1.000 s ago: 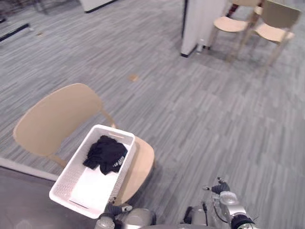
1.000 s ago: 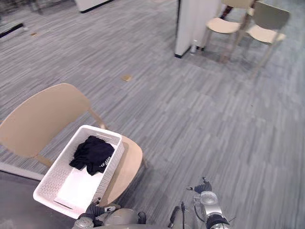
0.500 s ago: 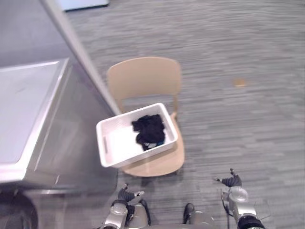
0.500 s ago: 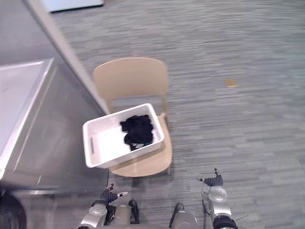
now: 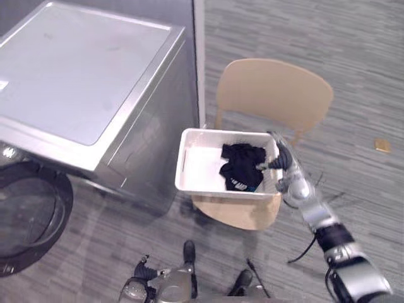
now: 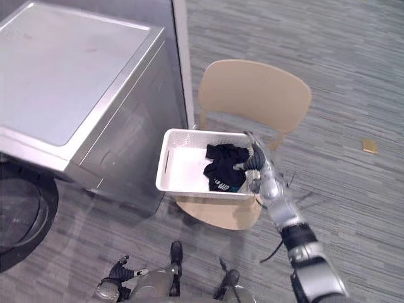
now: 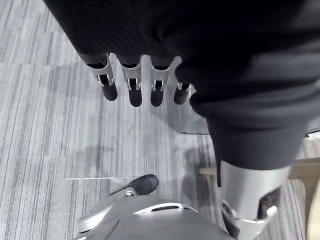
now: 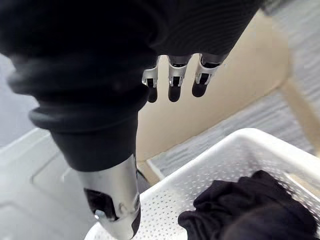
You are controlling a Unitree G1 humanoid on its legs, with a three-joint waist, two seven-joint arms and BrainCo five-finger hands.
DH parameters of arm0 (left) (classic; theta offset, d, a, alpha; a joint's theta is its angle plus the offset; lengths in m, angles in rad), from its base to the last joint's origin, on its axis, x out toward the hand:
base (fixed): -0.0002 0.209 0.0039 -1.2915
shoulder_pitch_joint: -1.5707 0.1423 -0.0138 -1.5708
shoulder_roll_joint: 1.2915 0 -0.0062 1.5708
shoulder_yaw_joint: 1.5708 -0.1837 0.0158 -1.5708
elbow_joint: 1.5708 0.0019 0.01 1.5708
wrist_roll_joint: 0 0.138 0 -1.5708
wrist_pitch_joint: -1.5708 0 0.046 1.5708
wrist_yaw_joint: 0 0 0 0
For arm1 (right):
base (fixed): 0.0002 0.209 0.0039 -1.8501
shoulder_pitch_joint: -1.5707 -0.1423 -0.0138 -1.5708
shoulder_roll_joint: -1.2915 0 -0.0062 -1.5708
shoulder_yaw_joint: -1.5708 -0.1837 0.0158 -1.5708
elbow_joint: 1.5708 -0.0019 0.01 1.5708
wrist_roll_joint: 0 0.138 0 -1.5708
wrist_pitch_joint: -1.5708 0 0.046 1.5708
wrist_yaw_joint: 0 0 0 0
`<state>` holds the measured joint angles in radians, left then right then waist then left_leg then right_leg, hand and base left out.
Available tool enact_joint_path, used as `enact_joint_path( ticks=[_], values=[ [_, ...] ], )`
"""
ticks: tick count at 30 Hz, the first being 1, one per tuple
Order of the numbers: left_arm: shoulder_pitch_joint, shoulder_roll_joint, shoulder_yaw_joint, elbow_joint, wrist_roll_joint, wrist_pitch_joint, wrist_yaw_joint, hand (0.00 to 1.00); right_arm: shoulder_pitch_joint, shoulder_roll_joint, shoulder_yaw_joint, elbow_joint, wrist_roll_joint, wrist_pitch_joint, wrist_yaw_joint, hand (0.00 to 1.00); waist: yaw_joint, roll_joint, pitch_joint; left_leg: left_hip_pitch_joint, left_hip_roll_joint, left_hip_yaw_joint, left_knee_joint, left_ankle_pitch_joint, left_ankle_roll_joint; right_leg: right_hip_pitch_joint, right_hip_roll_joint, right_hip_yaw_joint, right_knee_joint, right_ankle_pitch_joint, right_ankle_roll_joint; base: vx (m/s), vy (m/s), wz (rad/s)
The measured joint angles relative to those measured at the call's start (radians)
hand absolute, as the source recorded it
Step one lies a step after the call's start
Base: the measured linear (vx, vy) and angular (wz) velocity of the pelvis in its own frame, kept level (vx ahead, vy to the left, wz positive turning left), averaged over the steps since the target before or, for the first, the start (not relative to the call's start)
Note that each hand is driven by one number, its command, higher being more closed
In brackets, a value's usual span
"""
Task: Pick up the laundry basket with both hands and put the clothes into the washing machine.
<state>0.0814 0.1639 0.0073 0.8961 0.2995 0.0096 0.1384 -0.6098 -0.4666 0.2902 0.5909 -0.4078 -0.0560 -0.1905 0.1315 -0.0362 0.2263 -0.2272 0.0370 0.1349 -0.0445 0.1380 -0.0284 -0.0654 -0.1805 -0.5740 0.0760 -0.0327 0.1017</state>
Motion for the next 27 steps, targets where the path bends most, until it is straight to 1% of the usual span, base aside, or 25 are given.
enact_joint_path(
  ticks=[1, 2, 3, 5, 6, 8, 10, 11, 13, 16, 17, 19, 20, 22, 23, 24, 25, 26, 27],
  values=[
    [-0.004, 0.0, 0.001, 0.0, 0.0, 0.0, 0.001, 0.0, -0.031, -0.009, 0.02, 0.034, -0.005, 0.0, 0.0, 0.0, 0.007, 0.002, 0.012, -0.009, 0.0, -0.006, -0.004, 0.005, 0.001, -0.007, 0.001, -0.002, -0.001, 0.001, -0.001, -0.14, 0.071, 0.29],
    [-0.016, 0.0, 0.001, 0.001, 0.0, 0.0, 0.005, 0.0, -0.08, -0.035, 0.065, 0.086, -0.008, 0.0, 0.001, 0.0, 0.027, 0.007, 0.03, -0.03, -0.001, -0.013, -0.011, 0.006, 0.002, -0.029, 0.002, -0.001, 0.0, 0.002, -0.001, -0.11, 0.07, 0.26],
    [-0.024, 0.001, 0.002, 0.001, 0.0, 0.001, 0.017, 0.0, -0.123, -0.055, 0.104, 0.138, -0.019, -0.003, 0.002, 0.0, 0.036, 0.012, 0.05, -0.057, -0.002, -0.021, -0.012, 0.012, 0.011, -0.049, 0.002, -0.001, 0.001, 0.002, -0.002, -0.1, 0.075, 0.22],
    [-0.032, 0.005, 0.004, 0.002, -0.002, 0.002, 0.02, 0.0, -0.18, -0.067, 0.136, 0.214, -0.027, 0.0, 0.011, 0.0, 0.05, 0.02, 0.087, -0.076, -0.004, -0.024, -0.02, 0.022, 0.02, -0.07, 0.002, 0.0, 0.008, 0.002, -0.002, -0.1, 0.083, 0.16],
    [-0.036, 0.008, 0.006, 0.003, -0.013, 0.001, 0.024, 0.0, -0.231, -0.081, 0.161, 0.283, -0.037, 0.01, 0.021, 0.0, 0.052, 0.032, 0.111, -0.102, -0.006, -0.041, -0.032, 0.03, 0.016, -0.098, 0.003, -0.001, 0.012, 0.001, -0.002, -0.13, 0.109, 0.17],
    [-0.046, 0.008, 0.006, 0.003, -0.023, 0.001, 0.039, 0.0, -0.28, -0.096, 0.163, 0.344, -0.044, 0.021, 0.021, 0.0, 0.056, 0.046, 0.14, -0.124, -0.007, -0.052, -0.043, 0.048, 0.02, -0.125, 0.003, -0.004, 0.021, 0.001, -0.009, -0.07, 0.065, 0.13],
    [-0.074, 0.012, 0.007, 0.001, -0.049, -0.006, 0.045, 0.0, -0.35, -0.127, 0.159, 0.429, -0.057, 0.042, 0.02, 0.0, 0.068, 0.066, 0.181, -0.167, -0.004, -0.057, -0.047, 0.067, 0.024, -0.173, 0.002, -0.003, 0.037, 0.005, -0.015, -0.05, 0.056, 0.01],
    [-0.081, 0.013, 0.007, 0.0, -0.055, -0.01, 0.047, 0.0, -0.359, -0.137, 0.158, 0.439, -0.057, 0.045, 0.018, 0.0, 0.07, 0.069, 0.187, -0.179, -0.004, -0.059, -0.047, 0.07, 0.025, -0.186, 0.002, -0.003, 0.042, 0.006, -0.016, -0.03, 0.038, 0.0],
    [-0.107, 0.015, 0.008, -0.001, -0.096, -0.021, 0.065, 0.0, -0.385, -0.164, 0.123, 0.48, -0.057, 0.069, 0.008, 0.0, 0.071, 0.079, 0.201, -0.235, -0.003, -0.071, -0.048, 0.083, 0.023, -0.244, 0.002, -0.003, 0.054, 0.006, -0.017, 0.0, 0.006, 0.02],
    [-0.129, 0.014, 0.006, -0.002, -0.133, -0.03, 0.082, 0.0, -0.389, -0.172, 0.072, 0.509, -0.057, 0.092, -0.03, 0.0, 0.069, 0.08, 0.203, -0.287, -0.003, -0.078, -0.049, 0.092, 0.025, -0.3, 0.001, -0.001, 0.066, 0.006, -0.016, 0.03, -0.001, -0.01],
    [-0.142, 0.012, 0.006, -0.002, -0.147, -0.031, 0.085, 0.0, -0.41, -0.172, 0.059, 0.524, -0.057, 0.1, -0.041, 0.0, 0.066, 0.081, 0.203, -0.308, -0.003, -0.078, -0.049, 0.098, 0.032, -0.326, -0.001, 0.002, 0.073, 0.006, -0.016, 0.07, -0.003, -0.06],
    [-0.158, 0.003, 0.006, -0.004, -0.174, -0.033, 0.087, 0.0, -0.443, -0.172, 0.058, 0.53, -0.057, 0.112, -0.055, 0.0, 0.061, 0.082, 0.204, -0.335, -0.004, -0.075, -0.049, 0.103, 0.026, -0.362, -0.012, 0.01, 0.092, 0.004, -0.014, 0.09, 0.007, -0.06],
    [-0.172, -0.006, 0.006, -0.005, -0.182, -0.037, 0.087, 0.0, -0.446, -0.17, 0.058, 0.524, -0.059, 0.115, -0.063, 1.0, 0.06, 0.082, 0.205, -0.35, -0.005, -0.07, -0.049, 0.104, 0.026, -0.384, -0.015, 0.022, 0.107, -0.005, -0.01, 0.08, 0.014, -0.03],
    [-0.193, -0.022, 0.008, -0.015, -0.192, -0.037, 0.086, 0.0, -0.446, -0.165, 0.06, 0.512, -0.065, 0.117, -0.068, 1.0, 0.058, 0.081, 0.205, -0.368, -0.006, -0.064, -0.048, 0.111, 0.031, -0.416, -0.028, 0.029, 0.138, -0.02, -0.011, 0.08, 0.012, 0.01],
    [-0.195, -0.033, 0.009, -0.037, -0.201, -0.038, 0.086, 0.0, -0.445, -0.16, 0.062, 0.486, -0.065, 0.123, -0.07, 1.0, 0.048, 0.081, 0.205, -0.379, -0.009, -0.063, -0.048, 0.113, 0.03, -0.434, -0.035, 0.03, 0.162, -0.034, -0.012, 0.09, 0.014, 0.06],
    [-0.196, -0.038, 0.009, -0.046, -0.206, -0.04, 0.085, 0.0, -0.445, -0.16, 0.063, 0.474, -0.065, 0.124, -0.07, 1.0, 0.047, 0.081, 0.205, -0.382, -0.01, -0.062, -0.048, 0.113, 0.029, -0.44, -0.038, 0.03, 0.173, -0.042, -0.01, 0.1, 0.021, 0.08],
    [-0.21, -0.051, 0.009, -0.053, -0.213, -0.043, 0.084, 0.0, -0.445, -0.162, 0.064, 0.443, -0.058, 0.124, -0.07, 1.0, 0.042, 0.081, 0.205, -0.38, -0.011, -0.057, -0.048, 0.115, 0.027, -0.452, -0.051, 0.033, 0.203, -0.056, -0.017, 0.08, 0.01, 0.04],
    [-0.215, -0.055, 0.009, -0.061, -0.218, -0.043, 0.083, 0.0, -0.445, -0.161, 0.066, 0.436, -0.039, 0.123, -0.069, 1.0, 0.041, 0.081, 0.205, -0.378, -0.011, -0.055, -0.048, 0.116, 0.025, -0.454, -0.053, 0.038, 0.211, -0.061, -0.02, 0.07, 0.006, 0.02],
    [-0.219, -0.062, 0.009, -0.078, -0.224, -0.046, 0.083, 0.0, -0.443, -0.16, 0.069, 0.418, 0.004, 0.122, -0.067, 1.0, 0.04, 0.08, 0.205, -0.373, -0.011, -0.052, -0.048, 0.116, 0.024, -0.458, -0.055, 0.05, 0.226, -0.071, -0.019, 0.04, -0.001, 0.0]
  ],
)
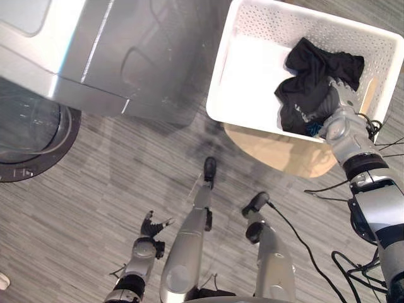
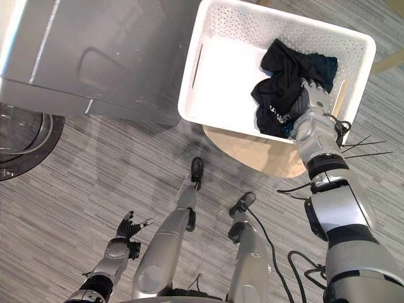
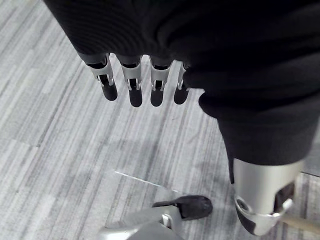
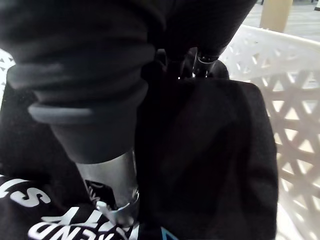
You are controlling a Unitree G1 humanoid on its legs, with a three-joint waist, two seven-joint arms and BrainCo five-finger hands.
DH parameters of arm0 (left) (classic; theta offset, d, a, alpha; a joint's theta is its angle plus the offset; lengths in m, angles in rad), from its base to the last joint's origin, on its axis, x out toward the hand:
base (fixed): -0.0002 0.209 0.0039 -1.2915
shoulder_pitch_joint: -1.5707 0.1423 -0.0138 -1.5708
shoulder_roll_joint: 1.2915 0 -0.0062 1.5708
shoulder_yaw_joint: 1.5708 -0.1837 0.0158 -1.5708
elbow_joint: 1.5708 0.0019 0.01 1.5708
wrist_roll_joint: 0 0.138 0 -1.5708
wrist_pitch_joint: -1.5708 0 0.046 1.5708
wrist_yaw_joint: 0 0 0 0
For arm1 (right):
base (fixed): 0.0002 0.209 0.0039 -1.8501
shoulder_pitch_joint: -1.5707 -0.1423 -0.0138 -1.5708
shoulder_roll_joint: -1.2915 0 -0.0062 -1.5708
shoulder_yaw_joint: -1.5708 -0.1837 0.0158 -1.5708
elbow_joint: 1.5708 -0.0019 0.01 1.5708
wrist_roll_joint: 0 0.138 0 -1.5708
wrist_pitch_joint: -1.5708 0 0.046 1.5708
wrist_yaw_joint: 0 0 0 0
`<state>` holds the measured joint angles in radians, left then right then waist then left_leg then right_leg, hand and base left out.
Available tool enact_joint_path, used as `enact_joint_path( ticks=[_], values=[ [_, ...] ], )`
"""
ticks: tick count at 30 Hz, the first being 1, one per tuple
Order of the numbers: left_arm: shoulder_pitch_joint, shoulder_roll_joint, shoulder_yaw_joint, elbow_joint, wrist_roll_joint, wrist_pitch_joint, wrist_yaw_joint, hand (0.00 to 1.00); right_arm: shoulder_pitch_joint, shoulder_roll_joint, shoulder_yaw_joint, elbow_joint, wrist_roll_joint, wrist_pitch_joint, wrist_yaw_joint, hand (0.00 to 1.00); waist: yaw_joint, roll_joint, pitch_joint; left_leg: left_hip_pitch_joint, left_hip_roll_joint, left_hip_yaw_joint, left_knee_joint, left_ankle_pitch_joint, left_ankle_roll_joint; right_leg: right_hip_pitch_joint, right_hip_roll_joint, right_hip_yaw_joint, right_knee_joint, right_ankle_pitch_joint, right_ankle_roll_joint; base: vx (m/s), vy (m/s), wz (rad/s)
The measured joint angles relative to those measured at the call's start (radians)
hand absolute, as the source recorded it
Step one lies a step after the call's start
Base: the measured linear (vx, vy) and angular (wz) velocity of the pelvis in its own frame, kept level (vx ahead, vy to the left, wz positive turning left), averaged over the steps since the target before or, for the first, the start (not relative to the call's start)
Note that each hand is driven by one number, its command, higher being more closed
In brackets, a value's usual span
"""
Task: Pick up the laundry basket with both hands and put the clothes into the washing machine.
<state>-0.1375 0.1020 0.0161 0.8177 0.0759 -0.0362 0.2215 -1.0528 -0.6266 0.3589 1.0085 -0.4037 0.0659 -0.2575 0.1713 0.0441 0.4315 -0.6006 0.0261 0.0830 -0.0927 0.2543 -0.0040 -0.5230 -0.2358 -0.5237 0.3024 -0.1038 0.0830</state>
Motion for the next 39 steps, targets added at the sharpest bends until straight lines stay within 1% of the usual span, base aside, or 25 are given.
enact_joint_path(
  ticks=[1, 2, 3, 4, 6, 8, 12, 14, 15, 16, 17, 20, 21, 22, 24, 26, 28, 29, 31, 32, 34, 35, 37, 38, 39],
  values=[
    [0.0, -0.003, -0.001, -0.009, -0.004, -0.006, -0.001, 0.0, 0.001, 0.001, 0.002, -0.009, 0.014, -0.001, 0.001, 1.0, -0.001, 0.0, 0.0, 0.002, 0.0, 0.001, 0.0, 0.0, 0.0, -0.001, -0.002, 0.003, 0.007, -0.006, -0.001, 0.04, -0.01, -0.02],
    [0.0, -0.007, -0.001, -0.023, -0.005, -0.013, -0.002, 0.0, 0.002, 0.007, 0.004, -0.028, 0.067, -0.006, 0.004, 1.0, -0.002, 0.0, 0.0, 0.005, 0.002, 0.003, 0.0, 0.003, -0.004, -0.006, -0.004, 0.005, 0.02, -0.011, -0.006, 0.04, -0.012, -0.04],
    [0.0, -0.009, -0.001, -0.03, -0.006, -0.013, -0.003, 0.0, 0.013, 0.014, 0.003, -0.054, 0.121, -0.013, 0.01, 1.0, -0.005, 0.0, 0.0, 0.01, 0.005, 0.004, 0.0, 0.004, -0.006, -0.005, -0.003, 0.005, 0.028, -0.014, -0.01, 0.05, -0.015, -0.04],
    [0.0, -0.009, -0.001, -0.033, -0.006, -0.013, -0.003, 0.0, 0.023, 0.017, 0.002, -0.071, 0.144, -0.018, 0.016, 1.0, -0.006, 0.0, 0.0, 0.013, 0.007, 0.004, 0.0, 0.005, -0.006, -0.003, -0.003, 0.006, 0.031, -0.014, -0.011, 0.04, -0.014, 0.01],
    [0.001, -0.011, -0.003, -0.035, -0.006, -0.011, -0.004, 0.0, 0.069, 0.035, -0.01, -0.129, 0.221, -0.021, 0.023, 1.0, -0.019, -0.001, 0.0, 0.038, 0.009, 0.003, 0.0, 0.009, -0.012, 0.018, -0.002, 0.007, 0.039, -0.016, -0.015, 0.04, -0.017, 0.04],
    [0.002, -0.011, -0.003, -0.035, -0.006, -0.01, -0.004, 0.0, 0.111, 0.041, -0.043, -0.177, 0.264, -0.021, 0.026, 1.0, -0.02, -0.001, 0.0, 0.064, 0.009, 0.001, 0.0, 0.009, -0.012, 0.044, -0.002, 0.009, 0.04, -0.016, -0.015, 0.03, -0.016, 0.05],
    [0.018, -0.003, 0.0, -0.035, -0.005, -0.004, -0.008, 0.0, 0.219, 0.071, -0.2, -0.298, 0.368, -0.022, 0.016, 1.0, -0.03, -0.006, -0.002, 0.158, 0.007, -0.01, 0.0, 0.008, -0.013, 0.154, 0.009, 0.03, 0.008, -0.016, -0.015, 0.02, -0.013, 0.1],
    [0.031, 0.002, 0.009, -0.034, -0.004, 0.002, -0.015, 0.0, 0.247, 0.076, -0.247, -0.364, 0.388, -0.027, 0.01, 1.0, -0.037, -0.008, -0.003, 0.18, 0.009, -0.018, 0.0, 0.008, -0.013, 0.185, 0.018, 0.033, -0.013, -0.017, -0.013, -0.02, -0.011, 0.02],
    [0.047, 0.005, 0.028, -0.031, -0.003, 0.009, -0.024, 0.0, 0.273, 0.092, -0.287, -0.421, 0.399, -0.04, 0.001, 1.0, -0.051, -0.012, -0.005, 0.195, 0.009, -0.025, -0.001, 0.007, -0.013, 0.211, 0.026, 0.039, -0.036, -0.022, -0.005, -0.06, -0.031, -0.03],
    [0.058, 0.013, 0.035, -0.019, -0.002, 0.02, -0.027, 0.0, 0.31, 0.114, -0.319, -0.47, 0.415, -0.059, -0.003, 1.0, -0.053, -0.023, -0.012, 0.212, 0.013, -0.025, -0.001, -0.001, -0.022, 0.227, 0.032, 0.051, -0.046, -0.025, 0.001, -0.06, -0.025, -0.08],
    [0.066, 0.018, 0.035, -0.009, 0.0, 0.027, -0.027, 0.0, 0.331, 0.126, -0.329, -0.493, 0.423, -0.064, -0.003, 1.0, -0.054, -0.03, -0.017, 0.222, 0.013, -0.024, -0.002, -0.002, -0.023, 0.234, 0.034, 0.056, -0.046, -0.025, 0.001, -0.06, -0.031, -0.14],
    [0.115, 0.036, 0.036, 0.018, 0.021, 0.043, -0.041, 0.0, 0.448, 0.202, -0.369, -0.582, 0.458, -0.078, -0.001, 1.0, -0.064, -0.057, -0.056, 0.269, 0.021, -0.025, -0.003, -0.027, -0.021, 0.285, 0.046, 0.059, -0.064, -0.025, 0.003, -0.02, -0.02, -0.05],
    [0.157, 0.039, 0.036, 0.02, 0.04, 0.057, -0.048, 0.0, 0.538, 0.257, -0.375, -0.653, 0.495, -0.091, 0.003, 1.0, -0.077, -0.075, -0.115, 0.287, 0.021, -0.028, -0.003, -0.028, -0.021, 0.312, 0.051, 0.056, -0.087, -0.022, 0.008, 0.04, -0.026, 0.03],
    [0.163, 0.039, 0.036, 0.021, 0.046, 0.06, -0.049, 0.0, 0.568, 0.27, -0.379, -0.68, 0.502, -0.095, 0.005, 1.0, -0.078, -0.077, -0.129, 0.295, 0.021, -0.028, -0.003, -0.03, -0.024, 0.327, 0.055, 0.056, -0.1, -0.02, 0.01, 0.04, -0.022, 0.05],
    [0.172, 0.039, 0.039, 0.038, 0.053, 0.066, -0.049, 0.0, 0.67, 0.337, -0.401, -0.771, 0.545, -0.111, 0.028, 1.0, -0.078, -0.076, -0.179, 0.336, 0.022, -0.028, -0.003, -0.041, -0.037, 0.381, 0.063, 0.056, -0.138, -0.01, 0.017, 0.04, -0.016, -0.02],
    [0.188, 0.036, 0.055, 0.038, 0.053, 0.07, -0.053, 0.0, 0.719, 0.387, -0.402, -0.818, 0.57, -0.124, 0.046, 1.0, -0.083, -0.075, -0.209, 0.358, 0.023, -0.026, -0.003, -0.046, -0.039, 0.407, 0.067, 0.06, -0.153, -0.006, 0.017, 0.02, -0.014, -0.07],
    [0.211, 0.034, 0.075, 0.038, 0.053, 0.072, -0.067, 0.0, 0.788, 0.452, -0.402, -0.9, 0.604, -0.134, 0.065, 1.0, -0.082, -0.069, -0.239, 0.392, 0.026, -0.022, -0.005, -0.064, -0.031, 0.44, 0.075, 0.073, -0.168, -0.001, 0.016, 0.01, -0.013, -0.15],
    [0.217, 0.034, 0.075, 0.038, 0.053, 0.072, -0.067, 0.0, 0.802, 0.464, -0.402, -0.921, 0.613, -0.135, 0.069, 1.0, -0.083, -0.068, -0.243, 0.4, 0.026, -0.021, -0.005, -0.069, -0.035, 0.445, 0.075, 0.076, -0.164, -0.002, 0.016, 0.02, -0.022, -0.17],
    [0.236, 0.033, 0.075, 0.039, 0.053, 0.074, -0.067, 0.0, 0.851, 0.489, -0.402, -0.993, 0.637, -0.144, 0.088, 1.0, -0.1, -0.07, -0.246, 0.427, 0.02, -0.035, -0.007, -0.083, -0.036, 0.44, 0.07, 0.143, -0.081, -0.035, 0.022, 0.01, -0.011, 0.14],
    [0.241, 0.032, 0.075, 0.041, 0.053, 0.076, -0.067, 0.0, 0.877, 0.494, -0.405, -1.017, 0.652, -0.156, 0.091, 1.0, -0.114, -0.068, -0.247, 0.437, 0.012, -0.057, -0.006, -0.083, -0.036, 0.433, 0.065, 0.209, -0.028, -0.052, 0.03, 0.03, 0.006, 0.65],
    [0.25, 0.032, 0.087, 0.041, 0.053, 0.076, -0.066, 0.0, 0.937, 0.517, -0.437, -1.068, 0.683, -0.174, 0.097, 1.0, -0.131, -0.078, -0.26, 0.454, -0.01, -0.114, -0.003, -0.079, -0.041, 0.429, 0.058, 0.342, 0.086, -0.108, 0.046, 0.04, -0.01, 0.9],
    [0.252, 0.032, 0.097, 0.04, 0.053, 0.076, -0.064, 0.0, 0.948, 0.524, -0.441, -1.078, 0.688, -0.178, 0.101, 1.0, -0.132, -0.083, -0.265, 0.456, -0.015, -0.125, -0.003, -0.076, -0.044, 0.429, 0.058, 0.371, 0.107, -0.124, 0.05, 0.01, -0.073, 0.86],
    [0.258, 0.036, 0.125, 0.036, 0.043, 0.075, -0.046, 0.0, 0.967, 0.538, -0.436, -1.099, 0.69, -0.19, 0.109, 1.0, -0.128, -0.104, -0.285, 0.444, -0.033, -0.166, -0.002, -0.059, -0.054, 0.437, 0.068, 0.46, 0.125, -0.182, 0.052, -0.03, -0.135, 0.75],
    [0.257, 0.034, 0.15, 0.019, 0.035, 0.074, -0.035, 0.0, 0.965, 0.549, -0.429, -1.111, 0.691, -0.197, 0.109, 1.0, -0.122, -0.111, -0.297, 0.412, -0.037, -0.188, 0.01, -0.04, -0.063, 0.442, 0.083, 0.498, 0.1, -0.223, 0.04, -0.12, -0.248, 0.83],
    [0.254, 0.007, 0.182, -0.022, 0.013, 0.074, -0.019, 0.0, 0.957, 0.548, -0.414, -1.125, 0.691, -0.201, 0.109, 1.0, -0.112, -0.095, -0.294, 0.36, -0.026, -0.218, 0.055, -0.03, -0.065, 0.437, 0.105, 0.488, 0.086, -0.247, 0.019, -0.15, -0.22, 0.81]
  ],
)
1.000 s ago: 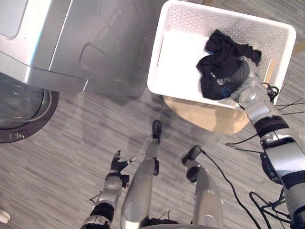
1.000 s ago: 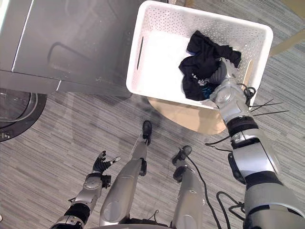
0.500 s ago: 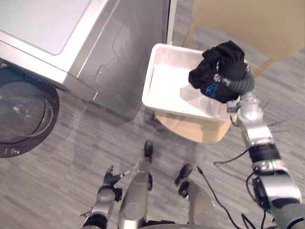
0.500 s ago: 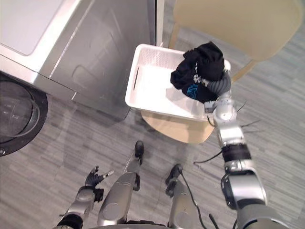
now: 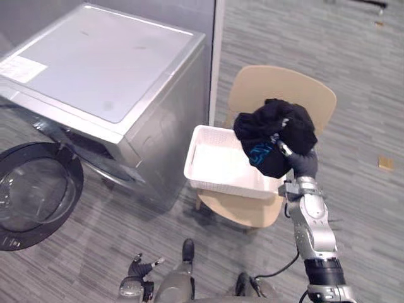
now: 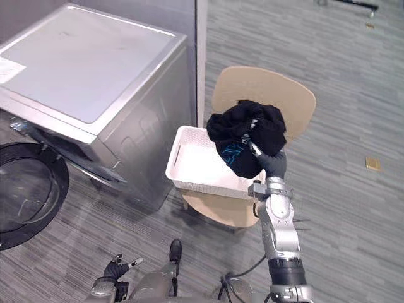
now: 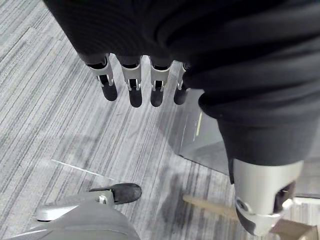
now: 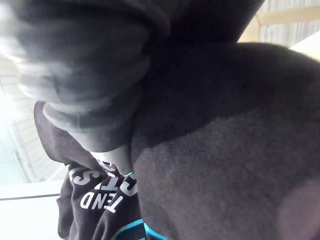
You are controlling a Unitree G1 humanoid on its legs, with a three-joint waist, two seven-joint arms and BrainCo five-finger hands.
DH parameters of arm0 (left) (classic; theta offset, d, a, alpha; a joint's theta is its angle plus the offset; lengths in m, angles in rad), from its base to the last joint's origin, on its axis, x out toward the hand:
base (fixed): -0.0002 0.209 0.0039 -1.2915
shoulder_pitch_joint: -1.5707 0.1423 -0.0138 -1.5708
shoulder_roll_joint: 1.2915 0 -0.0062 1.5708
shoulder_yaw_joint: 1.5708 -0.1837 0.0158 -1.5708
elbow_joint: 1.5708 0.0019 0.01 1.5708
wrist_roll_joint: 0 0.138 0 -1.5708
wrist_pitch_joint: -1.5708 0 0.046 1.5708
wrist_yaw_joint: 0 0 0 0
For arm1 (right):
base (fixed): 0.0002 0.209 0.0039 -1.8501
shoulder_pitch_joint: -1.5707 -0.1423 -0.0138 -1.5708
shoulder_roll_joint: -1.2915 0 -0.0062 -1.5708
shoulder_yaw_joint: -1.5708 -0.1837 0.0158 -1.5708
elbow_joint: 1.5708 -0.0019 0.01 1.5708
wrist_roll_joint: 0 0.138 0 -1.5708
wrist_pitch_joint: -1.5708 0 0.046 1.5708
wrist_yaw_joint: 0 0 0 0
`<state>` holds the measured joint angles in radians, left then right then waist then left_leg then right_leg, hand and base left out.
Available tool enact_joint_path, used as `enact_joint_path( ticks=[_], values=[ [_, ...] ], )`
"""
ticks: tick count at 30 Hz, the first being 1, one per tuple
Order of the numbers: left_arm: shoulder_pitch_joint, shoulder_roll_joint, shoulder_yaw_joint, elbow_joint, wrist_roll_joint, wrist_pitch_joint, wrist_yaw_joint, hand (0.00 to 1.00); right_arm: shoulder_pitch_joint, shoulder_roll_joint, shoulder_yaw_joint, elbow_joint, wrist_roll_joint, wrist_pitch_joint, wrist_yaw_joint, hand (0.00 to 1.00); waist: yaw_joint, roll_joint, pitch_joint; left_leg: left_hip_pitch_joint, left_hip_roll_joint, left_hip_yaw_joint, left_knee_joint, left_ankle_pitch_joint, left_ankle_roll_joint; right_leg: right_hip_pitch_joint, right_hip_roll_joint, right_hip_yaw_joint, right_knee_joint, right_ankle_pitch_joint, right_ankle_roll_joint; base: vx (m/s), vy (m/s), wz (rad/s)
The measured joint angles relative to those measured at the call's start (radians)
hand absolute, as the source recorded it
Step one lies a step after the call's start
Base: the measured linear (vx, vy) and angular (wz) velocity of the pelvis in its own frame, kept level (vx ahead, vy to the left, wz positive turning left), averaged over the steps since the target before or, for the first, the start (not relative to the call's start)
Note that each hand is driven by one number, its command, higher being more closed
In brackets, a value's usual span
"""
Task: Pick up the laundry basket with both hands and put the clothes into the washing machine.
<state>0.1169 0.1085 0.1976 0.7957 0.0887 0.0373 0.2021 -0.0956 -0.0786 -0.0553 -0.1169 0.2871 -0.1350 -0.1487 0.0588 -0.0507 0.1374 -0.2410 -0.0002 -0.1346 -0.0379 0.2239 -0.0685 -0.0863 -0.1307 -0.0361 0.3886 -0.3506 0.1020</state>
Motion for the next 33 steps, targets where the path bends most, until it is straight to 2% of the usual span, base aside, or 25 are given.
enact_joint_path(
  ticks=[1, 2, 3, 4, 5, 6, 8, 9, 10, 11, 13, 14, 16, 18, 22, 24, 27, 31, 32, 33],
  values=[
    [0.004, -0.011, 0.012, -0.032, -0.012, 0.0, 0.007, 0.0, 0.007, -0.002, 0.004, -0.011, 0.0, 0.0, 0.0, 1.0, 0.011, 0.013, -0.005, -0.025, 0.01, -0.014, 0.02, 0.004, -0.005, -0.01, 0.018, -0.022, 0.006, 0.002, -0.006, -0.21, -0.266, 0.71],
    [0.027, -0.04, 0.011, -0.106, -0.042, -0.002, 0.027, 0.0, 0.014, -0.007, 0.026, -0.022, -0.001, 0.0, -0.001, 1.0, 0.018, 0.039, -0.013, -0.049, 0.024, -0.043, 0.027, 0.007, -0.01, -0.03, 0.041, -0.056, 0.035, -0.003, -0.024, -0.22, -0.223, 0.83],
    [0.058, -0.07, 0.006, -0.169, -0.064, -0.003, 0.039, 0.0, 0.018, -0.009, 0.049, -0.034, -0.002, -0.001, -0.001, 1.0, 0.011, 0.073, -0.026, -0.065, 0.043, -0.038, 0.0, -0.022, -0.024, -0.039, 0.057, -0.104, 0.055, -0.004, -0.046, -0.22, -0.217, 0.95],
    [0.059, -0.083, -0.001, -0.197, -0.077, -0.002, 0.042, 0.0, 0.018, -0.011, 0.053, -0.039, -0.002, -0.001, -0.001, 1.0, 0.011, 0.084, -0.025, -0.064, 0.059, 0.006, -0.016, -0.064, -0.021, -0.039, 0.058, -0.133, 0.046, 0.003, -0.057, -0.24, -0.165, 1.19],
    [0.057, -0.099, -0.022, -0.261, -0.09, -0.003, 0.046, 0.0, 0.016, -0.015, 0.049, -0.048, -0.006, -0.001, -0.002, 1.0, 0.009, 0.075, -0.018, -0.083, 0.073, 0.128, 0.003, -0.146, 0.02, -0.037, 0.025, -0.182, 0.02, 0.022, -0.078, -0.23, -0.1, 1.23],
    [0.06, -0.102, -0.05, -0.335, -0.097, -0.005, 0.045, 0.0, 0.015, -0.013, 0.05, -0.054, -0.007, -0.001, -0.002, 1.0, 0.01, 0.069, -0.015, -0.104, 0.072, 0.228, 0.098, -0.148, 0.029, -0.036, -0.011, -0.218, 0.018, 0.035, -0.082, -0.2, -0.097, 1.17],
    [0.073, -0.102, -0.073, -0.428, -0.099, -0.009, 0.042, 0.0, 0.016, -0.015, 0.059, -0.065, -0.013, -0.001, -0.001, 1.0, 0.008, 0.066, -0.017, -0.098, 0.074, 0.284, 0.267, -0.157, 0.042, -0.024, -0.038, -0.254, 0.003, 0.054, -0.084, -0.12, -0.084, 0.75],
    [0.09, -0.101, -0.079, -0.511, -0.108, -0.026, 0.038, 0.0, 0.013, -0.02, 0.065, -0.068, -0.014, -0.003, 0.005, 1.0, 0.009, 0.077, -0.025, -0.072, 0.093, 0.283, 0.389, -0.185, 0.067, -0.022, -0.038, -0.275, -0.011, 0.071, -0.084, -0.15, -0.011, 0.6],
    [0.085, -0.1, -0.079, -0.578, -0.125, -0.05, 0.034, 0.0, 0.008, -0.029, 0.068, -0.065, -0.013, -0.003, 0.023, 1.0, 0.006, 0.095, -0.034, -0.035, 0.108, 0.278, 0.44, -0.27, 0.059, -0.023, -0.038, -0.296, -0.022, 0.083, -0.082, -0.13, 0.047, 0.51],
    [0.078, -0.098, -0.08, -0.608, -0.131, -0.064, 0.027, 0.0, 0.005, -0.036, 0.068, -0.062, -0.013, -0.003, 0.03, 1.0, 0.004, 0.101, -0.038, -0.016, 0.113, 0.276, 0.434, -0.288, 0.057, -0.024, -0.039, -0.305, -0.027, 0.09, -0.079, -0.15, 0.092, 0.5],
    [0.051, -0.072, -0.12, -0.72, -0.17, -0.113, 0.008, 0.0, -0.014, -0.053, 0.078, -0.039, -0.012, 0.003, 0.074, 1.0, 0.002, 0.118, -0.052, 0.07, 0.101, 0.271, 0.223, -0.25, -0.002, -0.01, -0.026, -0.335, -0.079, 0.124, -0.063, -0.11, 0.103, 0.43],
    [0.045, -0.064, -0.13, -0.744, -0.177, -0.124, -0.001, 0.0, -0.021, -0.055, 0.082, -0.033, -0.013, 0.004, 0.087, 1.0, 0.001, 0.121, -0.057, 0.094, 0.101, 0.266, 0.158, -0.243, -0.005, -0.004, -0.019, -0.35, -0.097, 0.133, -0.061, -0.09, 0.1, 0.43],
    [0.004, -0.032, -0.185, -0.796, -0.203, -0.146, -0.034, 0.0, -0.044, -0.043, 0.097, 0.008, -0.012, 0.007, 0.134, 1.0, -0.015, 0.093, -0.072, 0.131, 0.079, 0.228, -0.001, -0.14, 0.006, 0.004, -0.018, -0.389, -0.133, 0.165, -0.052, -0.09, 0.088, 0.57],
    [-0.018, -0.017, -0.237, -0.816, -0.208, -0.159, -0.061, 0.0, -0.061, -0.043, 0.138, 0.053, -0.013, 0.01, 0.168, 1.0, -0.015, 0.084, -0.075, 0.166, 0.068, 0.213, -0.054, -0.107, 0.012, 0.03, -0.021, -0.405, -0.147, 0.175, -0.042, -0.06, 0.071, 0.4],
    [-0.081, 0.048, -0.365, -0.843, -0.165, -0.178, -0.117, 0.0, -0.077, -0.048, 0.231, 0.137, -0.001, 0.031, 0.24, 1.0, -0.015, 0.079, -0.082, 0.19, 0.049, 0.2, -0.057, -0.099, 0.022, 0.062, -0.029, -0.404, -0.148, 0.181, -0.032, -0.06, 0.053, 0.14],
    [-0.161, 0.116, -0.459, -0.841, -0.076, -0.186, -0.141, 0.0, -0.087, -0.052, 0.292, 0.191, 0.022, 0.045, 0.274, 1.0, -0.018, 0.079, -0.083, 0.188, 0.051, 0.195, -0.061, -0.097, 0.026, 0.061, -0.026, -0.4, -0.149, 0.186, -0.033, -0.09, 0.012, 0.02],
    [-0.207, 0.143, -0.52, -0.84, 0.013, -0.21, -0.16, 0.0, -0.099, -0.078, 0.332, 0.214, 0.072, 0.063, 0.306, 1.0, -0.019, 0.081, -0.085, 0.181, 0.059, 0.195, -0.064, -0.094, 0.023, 0.053, -0.013, -0.387, -0.165, 0.201, -0.039, -0.07, -0.004, -0.09],
    [-0.233, 0.187, -0.566, -0.822, 0.116, -0.222, -0.156, 0.0, -0.102, -0.106, 0.358, 0.231, 0.137, 0.064, 0.329, 1.0, -0.026, 0.08, -0.089, 0.176, 0.073, 0.203, -0.064, -0.089, 0.015, 0.048, 0.001, -0.37, -0.181, 0.215, -0.047, -0.02, -0.023, -0.11],
    [-0.24, 0.206, -0.587, -0.818, 0.152, -0.223, -0.153, 1.0, -0.102, -0.115, 0.372, 0.243, 0.155, 0.064, 0.331, 1.0, -0.032, 0.079, -0.091, 0.176, 0.077, 0.203, -0.064, -0.087, 0.013, 0.048, 0.006, -0.369, -0.181, 0.217, -0.05, 0.02, -0.043, -0.04],
    [-0.255, 0.221, -0.607, -0.803, 0.18, -0.226, -0.154, 1.0, -0.102, -0.119, 0.389, 0.259, 0.174, 0.065, 0.333, 1.0, -0.039, 0.078, -0.092, 0.175, 0.082, 0.204, -0.064, -0.085, 0.011, 0.047, 0.01, -0.369, -0.182, 0.218, -0.051, 0.02, -0.037, -0.04]
  ],
)
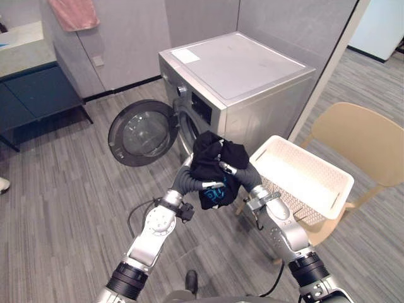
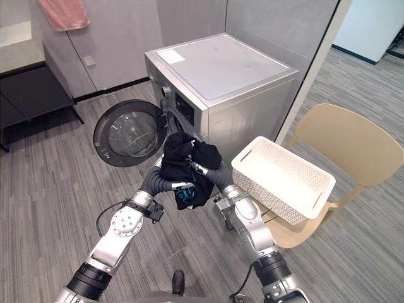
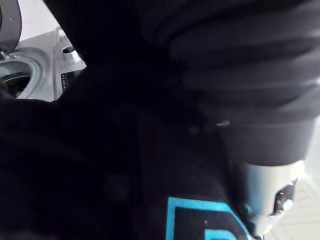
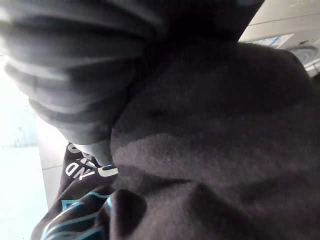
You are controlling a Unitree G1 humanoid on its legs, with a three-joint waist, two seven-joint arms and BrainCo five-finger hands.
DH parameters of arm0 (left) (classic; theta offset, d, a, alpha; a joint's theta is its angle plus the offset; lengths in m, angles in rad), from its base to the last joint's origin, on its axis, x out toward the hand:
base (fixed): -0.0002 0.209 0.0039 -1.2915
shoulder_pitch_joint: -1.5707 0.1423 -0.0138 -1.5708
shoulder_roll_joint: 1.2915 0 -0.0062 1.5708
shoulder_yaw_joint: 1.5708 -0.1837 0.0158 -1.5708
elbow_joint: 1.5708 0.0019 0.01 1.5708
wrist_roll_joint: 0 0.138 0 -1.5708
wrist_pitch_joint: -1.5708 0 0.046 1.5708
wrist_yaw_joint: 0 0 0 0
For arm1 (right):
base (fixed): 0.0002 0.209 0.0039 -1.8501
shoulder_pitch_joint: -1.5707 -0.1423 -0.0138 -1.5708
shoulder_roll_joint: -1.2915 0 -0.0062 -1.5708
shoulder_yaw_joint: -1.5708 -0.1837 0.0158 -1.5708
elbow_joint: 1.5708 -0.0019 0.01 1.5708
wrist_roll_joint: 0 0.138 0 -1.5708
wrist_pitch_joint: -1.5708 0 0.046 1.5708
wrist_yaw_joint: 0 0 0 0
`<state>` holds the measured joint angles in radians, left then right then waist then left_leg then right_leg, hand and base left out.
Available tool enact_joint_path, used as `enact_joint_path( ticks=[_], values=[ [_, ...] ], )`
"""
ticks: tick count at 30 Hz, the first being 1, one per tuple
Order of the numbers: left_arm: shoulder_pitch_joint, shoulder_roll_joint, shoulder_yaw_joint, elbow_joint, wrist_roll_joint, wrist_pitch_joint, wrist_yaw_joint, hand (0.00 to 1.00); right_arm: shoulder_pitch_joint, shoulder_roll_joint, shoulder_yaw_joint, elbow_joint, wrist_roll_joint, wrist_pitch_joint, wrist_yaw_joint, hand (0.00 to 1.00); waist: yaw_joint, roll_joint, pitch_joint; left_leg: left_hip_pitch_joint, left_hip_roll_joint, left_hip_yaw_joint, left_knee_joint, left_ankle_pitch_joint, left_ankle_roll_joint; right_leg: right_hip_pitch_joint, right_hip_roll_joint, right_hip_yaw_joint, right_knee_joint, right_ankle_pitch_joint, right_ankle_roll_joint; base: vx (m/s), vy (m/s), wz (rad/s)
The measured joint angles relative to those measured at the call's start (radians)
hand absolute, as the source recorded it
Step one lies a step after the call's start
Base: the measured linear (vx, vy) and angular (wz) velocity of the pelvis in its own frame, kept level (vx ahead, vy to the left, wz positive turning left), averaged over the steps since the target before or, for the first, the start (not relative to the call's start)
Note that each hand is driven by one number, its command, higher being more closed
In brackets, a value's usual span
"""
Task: Pick up the laundry basket with both hands and put the clothes into the washing machine.
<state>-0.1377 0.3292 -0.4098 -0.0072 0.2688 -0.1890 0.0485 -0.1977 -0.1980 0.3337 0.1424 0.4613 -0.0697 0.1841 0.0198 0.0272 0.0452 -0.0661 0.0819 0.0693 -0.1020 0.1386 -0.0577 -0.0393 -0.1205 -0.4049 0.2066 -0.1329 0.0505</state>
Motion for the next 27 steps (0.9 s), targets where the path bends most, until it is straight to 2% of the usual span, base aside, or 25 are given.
enact_joint_path(
  ticks=[4, 5, 13, 16, 19, 27],
  values=[
    [-0.043, 0.018, -0.033, 0.047, 0.034, -0.013, -0.001, 1.0, 0.0, -0.01, 0.046, 0.017, 0.049, 0.004, 0.01, 1.0, -0.006, -0.002, -0.003, -0.002, 0.013, 0.006, 0.0, 0.005, -0.008, -0.006, 0.014, 0.009, -0.003, 0.003, -0.004, 0.02, -0.04, -0.08],
    [-0.047, 0.018, -0.033, 0.052, 0.038, -0.013, 0.0, 1.0, 0.0, -0.01, 0.051, 0.019, 0.054, 0.005, 0.011, 0.0, -0.006, -0.003, -0.008, -0.006, 0.015, 0.007, 0.0, 0.006, -0.009, -0.012, 0.015, 0.01, -0.002, 0.003, -0.004, 0.02, -0.038, -0.08],
    [-0.066, 0.014, -0.016, 0.08, 0.016, -0.016, 0.012, 1.0, 0.001, -0.025, 0.084, 0.012, 0.078, 0.023, 0.014, 0.0, -0.006, -0.006, -0.027, -0.007, 0.025, 0.015, 0.002, 0.01, -0.014, -0.018, 0.028, 0.027, -0.001, 0.003, -0.006, 0.02, -0.015, -0.02],
    [-0.025, -0.026, 0.043, 0.073, -0.013, -0.027, 0.018, 1.0, 0.019, -0.012, 0.056, -0.04, 0.077, 0.032, 0.013, 0.0, -0.006, -0.01, -0.029, 0.001, 0.021, 0.018, 0.001, 0.01, -0.014, -0.012, 0.031, 0.031, -0.002, 0.004, -0.008, 0.0, 0.009, -0.02],
    [0.032, -0.065, 0.103, 0.073, -0.035, -0.017, 0.019, 1.0, 0.052, 0.02, -0.003, -0.122, 0.077, 0.031, 0.012, 0.0, -0.008, -0.013, -0.036, 0.012, 0.021, 0.018, 0.0, 0.01, -0.014, 0.002, 0.031, 0.031, -0.01, 0.005, -0.008, 0.0, 0.0, 0.0],
    [0.176, -0.141, 0.279, 0.074, -0.097, 0.029, 0.021, 1.0, 0.128, 0.107, -0.237, -0.248, 0.065, -0.042, -0.014, 0.0, -0.009, -0.017, -0.042, 0.013, 0.026, 0.014, -0.001, 0.008, -0.015, 0.015, 0.043, 0.031, -0.038, 0.009, -0.009, 0.0, 0.001, 0.0]
  ],
)
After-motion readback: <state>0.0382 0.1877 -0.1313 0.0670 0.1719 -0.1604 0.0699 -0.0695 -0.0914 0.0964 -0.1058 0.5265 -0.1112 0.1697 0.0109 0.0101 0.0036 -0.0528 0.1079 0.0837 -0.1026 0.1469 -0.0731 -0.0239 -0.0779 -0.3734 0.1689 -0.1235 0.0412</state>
